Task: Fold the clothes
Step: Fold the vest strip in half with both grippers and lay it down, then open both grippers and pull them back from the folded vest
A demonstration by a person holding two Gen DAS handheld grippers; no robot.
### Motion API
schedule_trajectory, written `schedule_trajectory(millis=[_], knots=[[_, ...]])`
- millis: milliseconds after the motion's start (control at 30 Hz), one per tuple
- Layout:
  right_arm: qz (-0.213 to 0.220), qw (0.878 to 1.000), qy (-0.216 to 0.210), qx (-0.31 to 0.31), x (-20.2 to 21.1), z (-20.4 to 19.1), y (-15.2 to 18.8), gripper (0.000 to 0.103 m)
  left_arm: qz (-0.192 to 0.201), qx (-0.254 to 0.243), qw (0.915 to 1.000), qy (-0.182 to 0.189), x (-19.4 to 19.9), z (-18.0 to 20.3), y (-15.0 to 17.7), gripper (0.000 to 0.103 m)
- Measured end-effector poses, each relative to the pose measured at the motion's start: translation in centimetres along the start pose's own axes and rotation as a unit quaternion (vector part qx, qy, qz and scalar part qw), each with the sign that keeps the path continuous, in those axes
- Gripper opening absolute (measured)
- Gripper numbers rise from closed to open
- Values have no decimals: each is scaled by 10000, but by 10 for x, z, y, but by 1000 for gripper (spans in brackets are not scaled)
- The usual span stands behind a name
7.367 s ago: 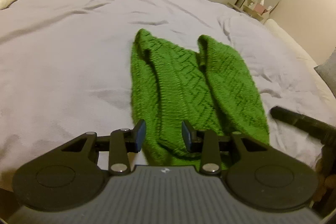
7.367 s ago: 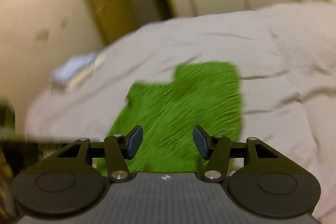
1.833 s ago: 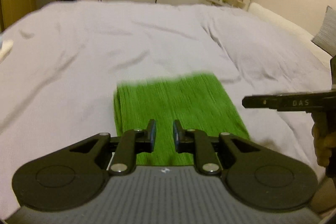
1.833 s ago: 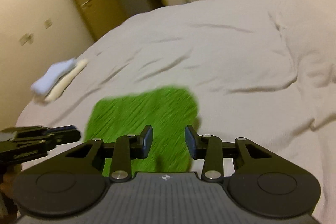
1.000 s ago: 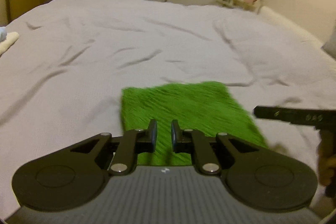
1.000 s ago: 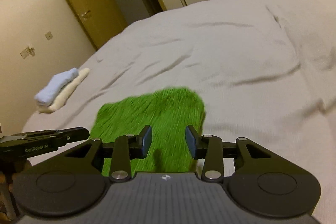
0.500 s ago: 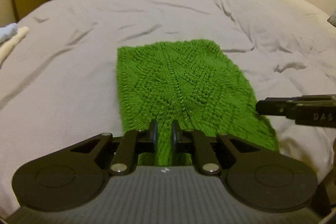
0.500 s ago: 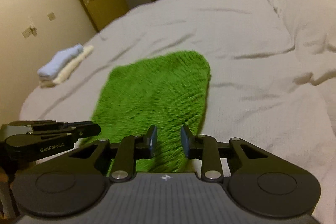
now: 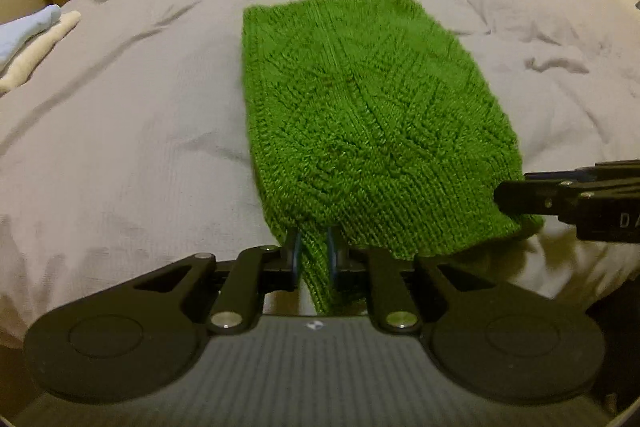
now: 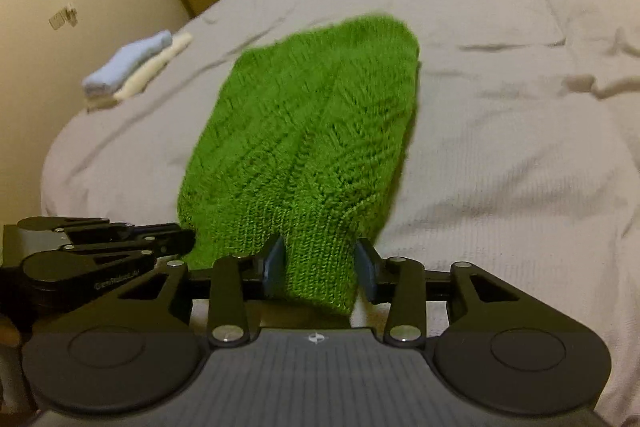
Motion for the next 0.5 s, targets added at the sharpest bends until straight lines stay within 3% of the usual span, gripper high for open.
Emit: schedule_trajectory(millis=[67, 167, 333, 500], knots=[[72, 9999, 117, 47, 9, -1, -1, 54, 35, -20, 9998, -175, 9, 1, -3, 14], [96, 9997, 203, -20, 17, -2, 3, 87, -14, -57, 9991, -415, 14, 5, -1, 22], [-194, 9989, 377, -187, 12, 2, 14, 89, -178, 5, 9986, -508, 18, 10, 7, 38], [-89, 9986, 389, -352, 22, 7, 16, 89, -182, -39, 9979, -622, 26, 15, 11, 46]])
Point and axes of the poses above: each gripper's, at about its wrist camera, not at the fingertips, and x roughly against the way its jaws point, z to its right, y to its underside, the point moved 5 cm from there along -x, roughly the way its jaws point, and after that the axes turned 11 degrees about x, right-handed, at the moved point
